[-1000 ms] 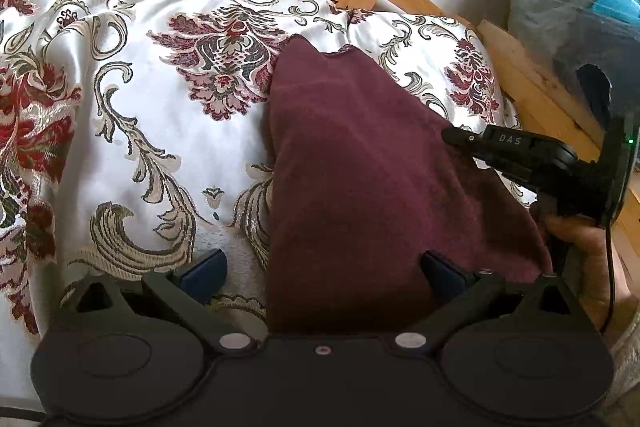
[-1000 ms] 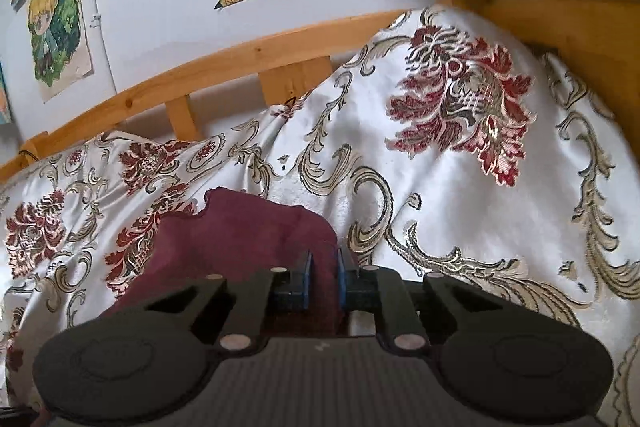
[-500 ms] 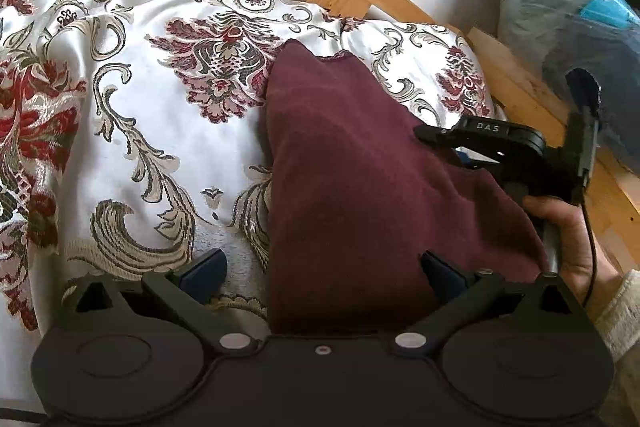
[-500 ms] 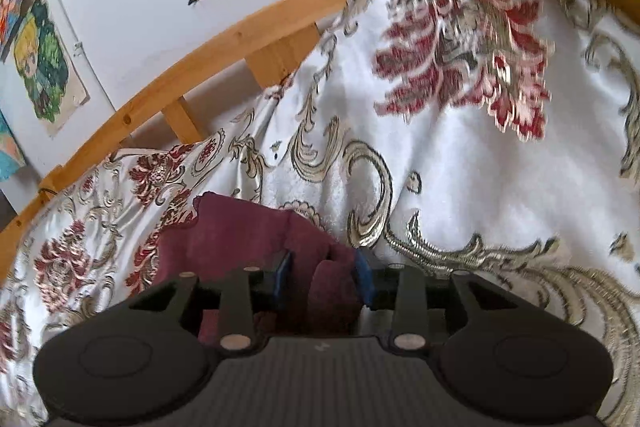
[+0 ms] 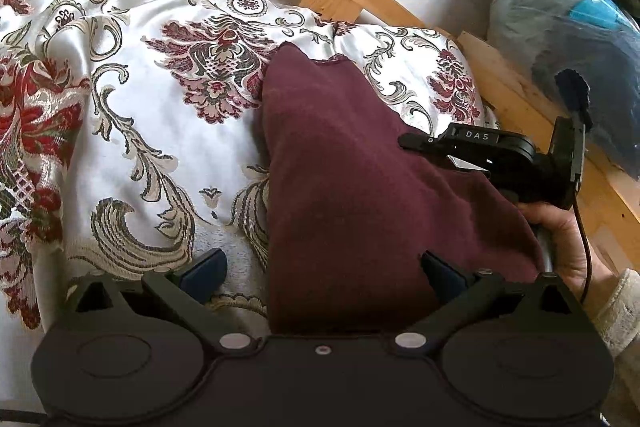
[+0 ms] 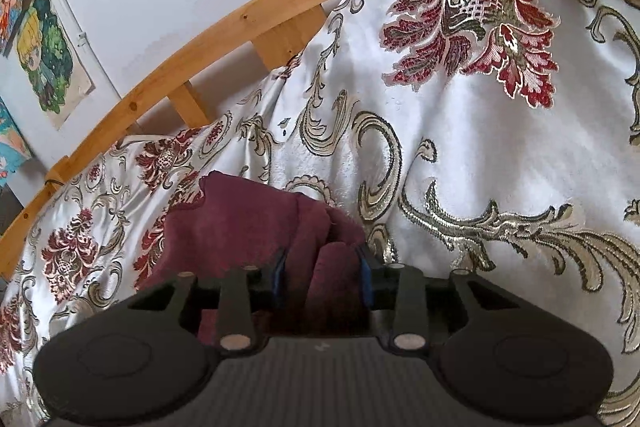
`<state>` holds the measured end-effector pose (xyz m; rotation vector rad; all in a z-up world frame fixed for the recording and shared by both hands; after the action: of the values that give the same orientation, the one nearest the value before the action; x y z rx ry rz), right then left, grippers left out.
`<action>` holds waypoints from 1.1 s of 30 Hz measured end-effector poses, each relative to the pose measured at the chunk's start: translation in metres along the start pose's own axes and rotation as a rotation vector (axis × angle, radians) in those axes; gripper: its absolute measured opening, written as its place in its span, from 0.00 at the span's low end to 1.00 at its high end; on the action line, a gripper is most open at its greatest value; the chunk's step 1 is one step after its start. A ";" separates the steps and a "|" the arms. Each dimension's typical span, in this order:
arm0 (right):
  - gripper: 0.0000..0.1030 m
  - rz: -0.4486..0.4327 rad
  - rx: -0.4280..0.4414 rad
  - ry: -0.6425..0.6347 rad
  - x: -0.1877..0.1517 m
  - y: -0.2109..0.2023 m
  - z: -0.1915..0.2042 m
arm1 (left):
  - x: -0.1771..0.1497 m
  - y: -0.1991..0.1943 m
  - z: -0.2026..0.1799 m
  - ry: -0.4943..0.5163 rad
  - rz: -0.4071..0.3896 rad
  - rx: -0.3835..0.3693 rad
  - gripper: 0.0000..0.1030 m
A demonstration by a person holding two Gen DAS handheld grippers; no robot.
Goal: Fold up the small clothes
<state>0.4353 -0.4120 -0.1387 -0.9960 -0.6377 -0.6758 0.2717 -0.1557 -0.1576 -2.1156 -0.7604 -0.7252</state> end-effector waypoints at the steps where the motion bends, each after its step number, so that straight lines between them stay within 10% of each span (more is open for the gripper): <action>1: 0.43 0.002 -0.001 0.001 0.000 -0.001 0.000 | 0.000 0.000 0.001 -0.002 0.001 -0.001 0.99; 10: 0.51 0.036 -0.008 0.004 -0.003 0.004 0.001 | -0.001 -0.002 0.002 -0.008 -0.002 -0.025 0.99; 33: 0.34 -0.029 -0.068 0.061 -0.008 -0.002 0.002 | 0.007 0.000 -0.003 -0.086 0.145 0.041 0.94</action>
<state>0.4286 -0.4095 -0.1429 -1.0268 -0.5799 -0.7545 0.2757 -0.1561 -0.1507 -2.1504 -0.6532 -0.5398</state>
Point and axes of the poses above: each gripper's, at about its wrist camera, not at the fingertips, and y roughly the way its jaws point, z to its left, x to its top, the point moved 8 cm from there along y, roughly the way its jaws point, and after that the axes turned 3 degrees about -x, right-handed, at the moved point
